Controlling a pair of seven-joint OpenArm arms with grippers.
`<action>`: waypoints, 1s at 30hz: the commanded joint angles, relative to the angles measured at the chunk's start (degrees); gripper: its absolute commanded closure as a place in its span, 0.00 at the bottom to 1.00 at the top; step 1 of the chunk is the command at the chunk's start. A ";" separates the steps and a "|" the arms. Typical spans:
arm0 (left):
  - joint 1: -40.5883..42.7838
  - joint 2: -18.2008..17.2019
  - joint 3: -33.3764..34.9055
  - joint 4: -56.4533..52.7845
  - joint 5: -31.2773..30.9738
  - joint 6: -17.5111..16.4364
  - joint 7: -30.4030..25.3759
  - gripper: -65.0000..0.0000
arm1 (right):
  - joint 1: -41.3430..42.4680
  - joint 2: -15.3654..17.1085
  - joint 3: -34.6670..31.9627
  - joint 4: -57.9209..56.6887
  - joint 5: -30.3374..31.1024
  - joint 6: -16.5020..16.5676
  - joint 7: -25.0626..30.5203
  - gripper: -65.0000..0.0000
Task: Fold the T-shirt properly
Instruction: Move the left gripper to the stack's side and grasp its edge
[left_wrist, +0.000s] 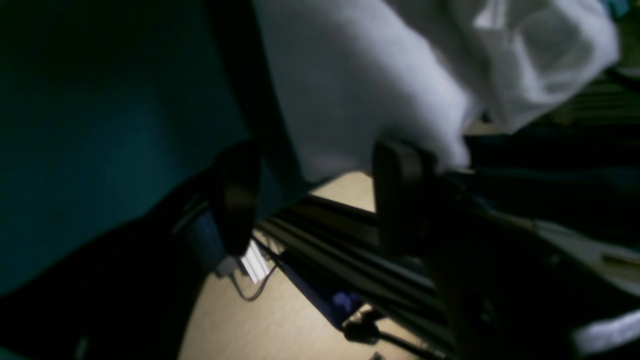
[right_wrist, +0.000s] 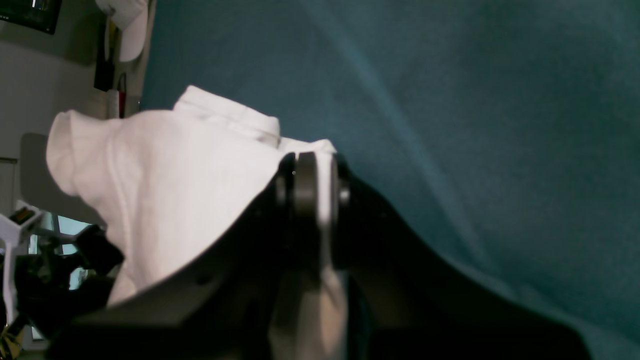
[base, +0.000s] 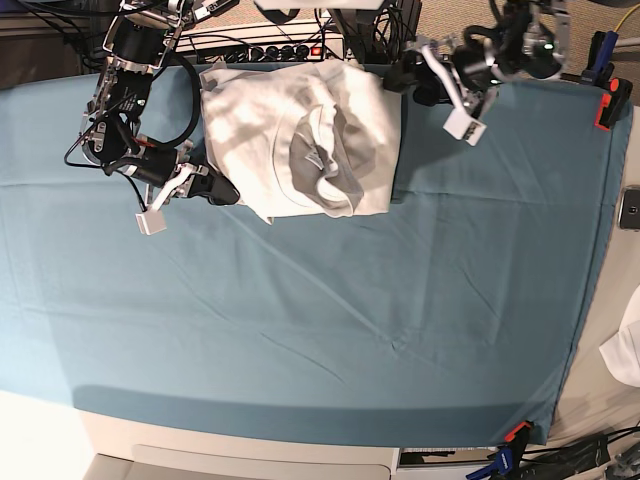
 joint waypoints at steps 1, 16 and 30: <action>0.22 -0.17 -1.64 1.03 -2.71 -1.09 -0.15 0.44 | 0.81 0.17 0.02 0.83 1.79 0.22 0.63 1.00; 2.27 -0.13 1.42 4.72 -6.60 -1.31 -1.77 0.33 | 0.81 -0.46 -0.04 0.81 1.33 0.66 0.57 1.00; -2.12 1.09 7.87 4.46 13.97 5.66 -6.67 0.33 | 0.76 -0.46 -0.04 0.81 0.28 0.66 0.57 1.00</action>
